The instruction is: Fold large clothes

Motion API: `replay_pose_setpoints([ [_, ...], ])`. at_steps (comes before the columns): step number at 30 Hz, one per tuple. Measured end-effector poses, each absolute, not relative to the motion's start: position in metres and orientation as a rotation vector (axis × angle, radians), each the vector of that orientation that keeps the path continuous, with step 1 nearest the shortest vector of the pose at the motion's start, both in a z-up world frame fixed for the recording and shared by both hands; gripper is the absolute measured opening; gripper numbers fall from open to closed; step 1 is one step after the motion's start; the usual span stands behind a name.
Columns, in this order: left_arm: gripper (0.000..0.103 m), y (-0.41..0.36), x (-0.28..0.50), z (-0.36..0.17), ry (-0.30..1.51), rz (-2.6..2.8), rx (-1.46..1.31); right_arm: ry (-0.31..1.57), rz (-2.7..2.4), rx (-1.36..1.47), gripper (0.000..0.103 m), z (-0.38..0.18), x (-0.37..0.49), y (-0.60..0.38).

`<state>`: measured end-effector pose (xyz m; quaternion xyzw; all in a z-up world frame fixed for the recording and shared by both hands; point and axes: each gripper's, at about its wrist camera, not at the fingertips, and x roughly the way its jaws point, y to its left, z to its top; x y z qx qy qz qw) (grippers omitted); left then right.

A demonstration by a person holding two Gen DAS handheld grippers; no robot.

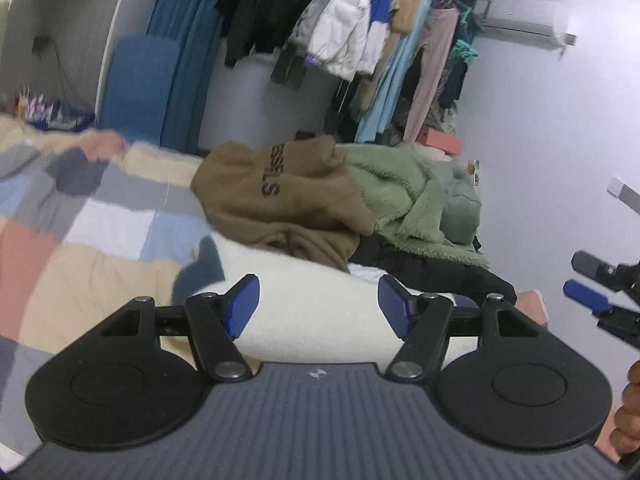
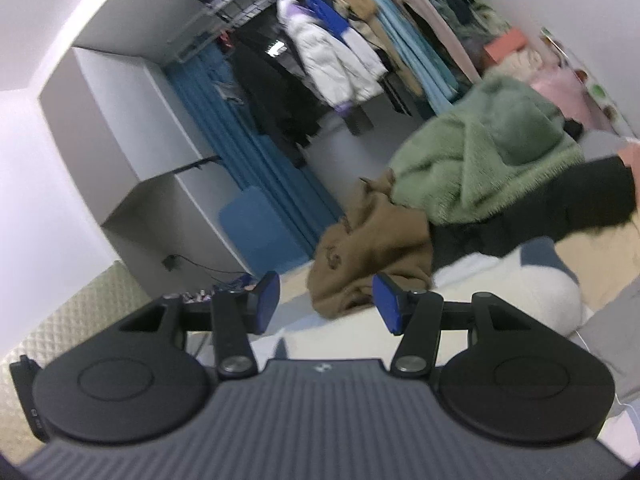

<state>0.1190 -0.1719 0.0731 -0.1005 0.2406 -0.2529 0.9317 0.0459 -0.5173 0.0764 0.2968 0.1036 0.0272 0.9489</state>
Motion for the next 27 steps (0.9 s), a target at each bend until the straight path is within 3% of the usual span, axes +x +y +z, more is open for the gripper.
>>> replay_pose_setpoints([
  [9, 0.071, -0.163, 0.055, 0.086, 0.415, -0.536, -0.117, 0.171, 0.060, 0.436, 0.055, 0.092, -0.003, -0.471],
  [27, 0.074, -0.137, -0.014, 0.052, 0.380, -0.503, -0.067, 0.277, 0.010, 0.255, 0.056, 0.044, -0.037, -0.405],
])
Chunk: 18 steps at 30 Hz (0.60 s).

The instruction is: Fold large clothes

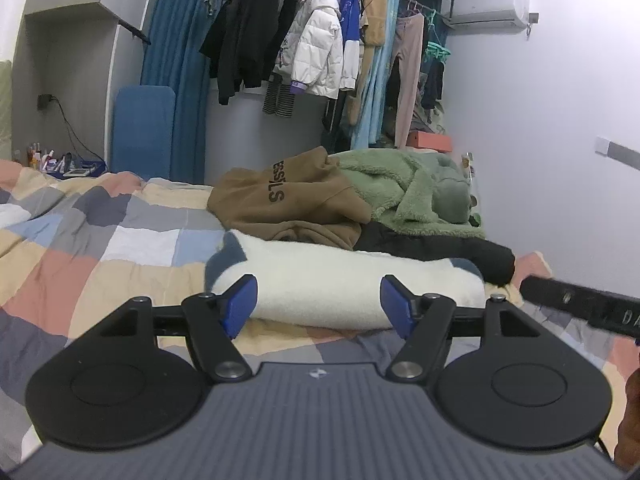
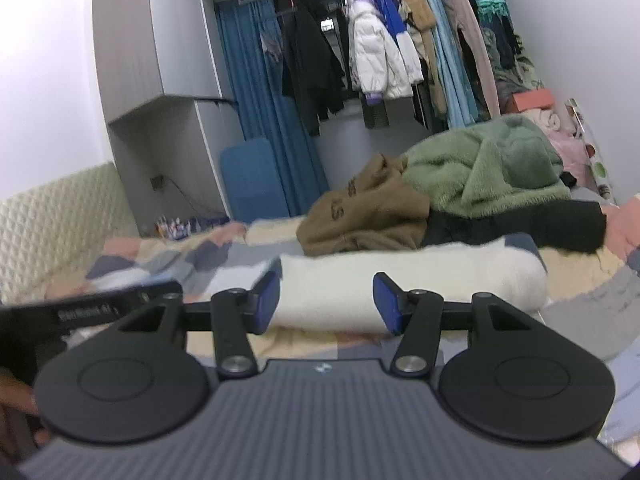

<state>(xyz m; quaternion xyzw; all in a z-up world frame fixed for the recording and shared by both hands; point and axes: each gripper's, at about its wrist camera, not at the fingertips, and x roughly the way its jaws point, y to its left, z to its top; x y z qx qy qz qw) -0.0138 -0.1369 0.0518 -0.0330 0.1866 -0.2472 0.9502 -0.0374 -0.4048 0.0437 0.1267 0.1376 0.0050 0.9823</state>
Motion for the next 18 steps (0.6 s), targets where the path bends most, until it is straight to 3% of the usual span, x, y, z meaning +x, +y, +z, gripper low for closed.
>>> replay_pose_setpoints([
  [7, 0.078, -0.144, -0.020, 0.047, 0.371, -0.516, -0.022, 0.329, -0.040, 0.257, 0.056, 0.027, -0.043, -0.404],
  [16, 0.098, -0.151, -0.013, 0.041, 0.392, -0.500, 0.011, 0.332, -0.108, 0.263, 0.058, 0.023, -0.046, -0.416],
  [18, 0.100, -0.152, -0.013, 0.041, 0.393, -0.498, 0.016, 0.341, -0.116, 0.269, 0.064, 0.022, -0.045, -0.419],
])
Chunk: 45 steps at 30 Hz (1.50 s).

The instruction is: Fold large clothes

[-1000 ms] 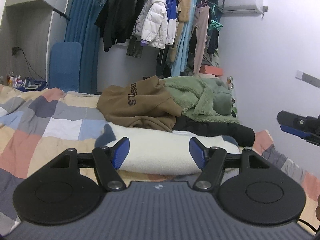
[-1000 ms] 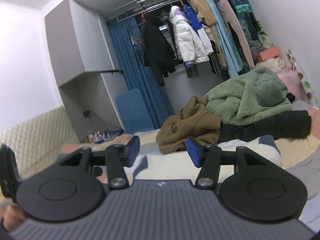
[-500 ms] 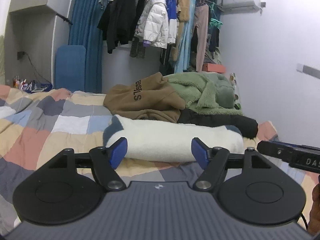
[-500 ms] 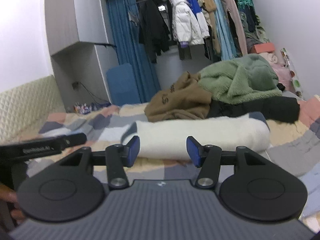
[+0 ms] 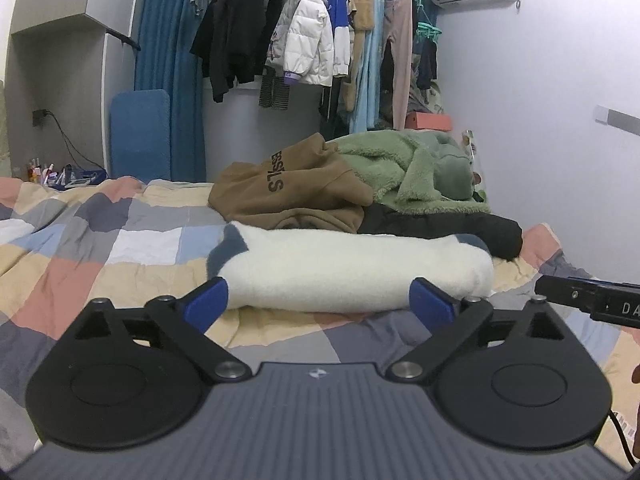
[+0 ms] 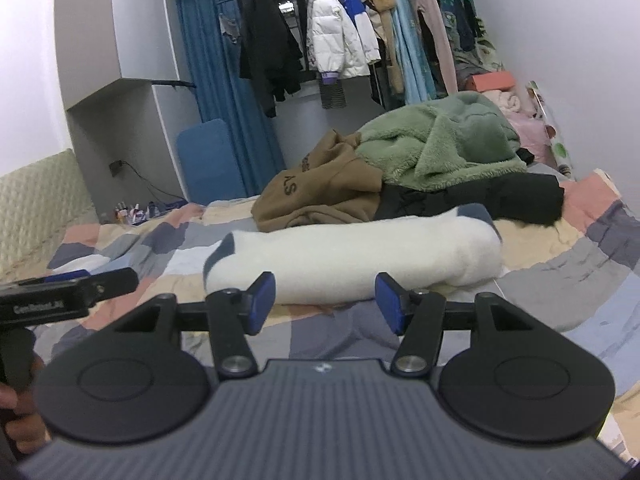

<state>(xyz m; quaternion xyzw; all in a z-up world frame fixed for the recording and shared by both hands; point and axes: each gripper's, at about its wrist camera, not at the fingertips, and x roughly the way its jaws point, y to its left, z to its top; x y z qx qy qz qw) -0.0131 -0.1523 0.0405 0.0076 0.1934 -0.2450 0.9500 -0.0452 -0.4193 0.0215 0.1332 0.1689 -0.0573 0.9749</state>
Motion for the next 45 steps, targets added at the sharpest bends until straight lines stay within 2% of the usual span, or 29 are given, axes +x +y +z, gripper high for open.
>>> replay_pose_setpoints([
  [1, 0.100, -0.152, -0.013, 0.041, 0.393, -0.496, 0.017, 0.342, -0.122, 0.272, 0.080, 0.021, -0.046, -0.420],
  [2, 0.101, -0.153, -0.013, 0.041, 0.391, -0.490, 0.022, 0.338, -0.123, 0.273, 0.089, 0.021, -0.046, -0.422],
  [4, 0.102, -0.152, -0.013, 0.041, 0.386, -0.480, 0.028, 0.332, -0.134, 0.263, 0.094, 0.021, -0.047, -0.425],
  [45, 0.103, -0.136, -0.026, 0.047, 0.394, -0.442, 0.001, 0.380, -0.146, 0.234, 0.094, 0.026, -0.048, -0.417],
])
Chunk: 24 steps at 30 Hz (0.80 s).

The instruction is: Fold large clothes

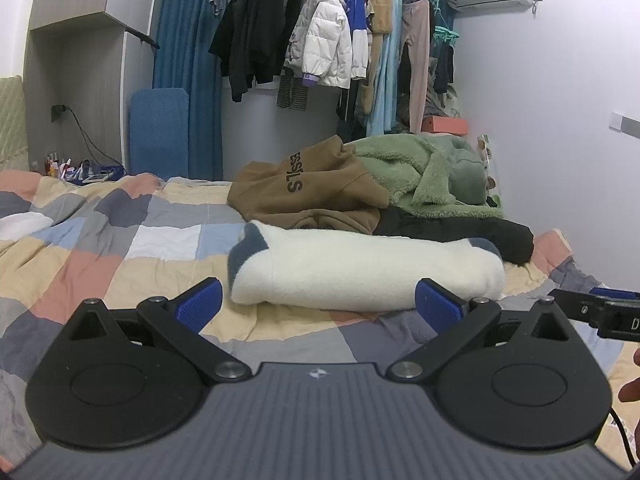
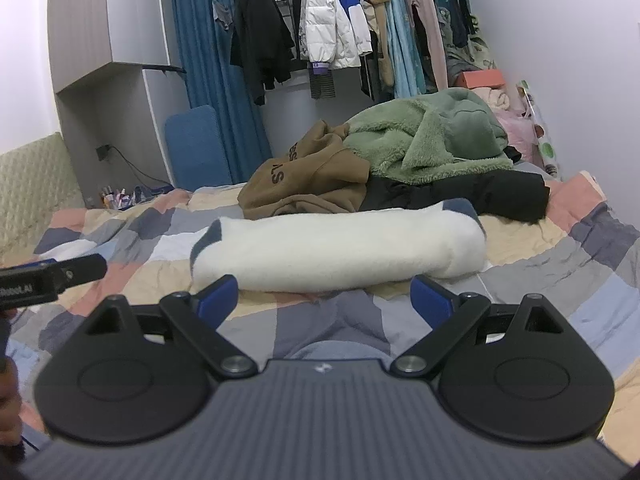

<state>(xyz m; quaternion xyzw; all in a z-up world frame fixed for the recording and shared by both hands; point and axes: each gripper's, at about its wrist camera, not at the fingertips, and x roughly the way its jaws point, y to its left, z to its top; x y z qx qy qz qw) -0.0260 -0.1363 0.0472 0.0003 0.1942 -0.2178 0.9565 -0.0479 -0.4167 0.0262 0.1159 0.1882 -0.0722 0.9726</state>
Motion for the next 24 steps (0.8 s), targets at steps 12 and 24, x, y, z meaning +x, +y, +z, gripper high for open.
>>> replay_pose_setpoints([
  [12, 0.103, -0.133, -0.034, 0.054, 0.378, -0.439, -0.017, 0.374, -0.134, 0.211, 0.094, 0.031, -0.050, -0.409],
  [24, 0.103, -0.135, -0.041, 0.058, 0.372, -0.441, -0.017, 0.382, -0.131, 0.207, 0.094, 0.031, -0.052, -0.408],
])
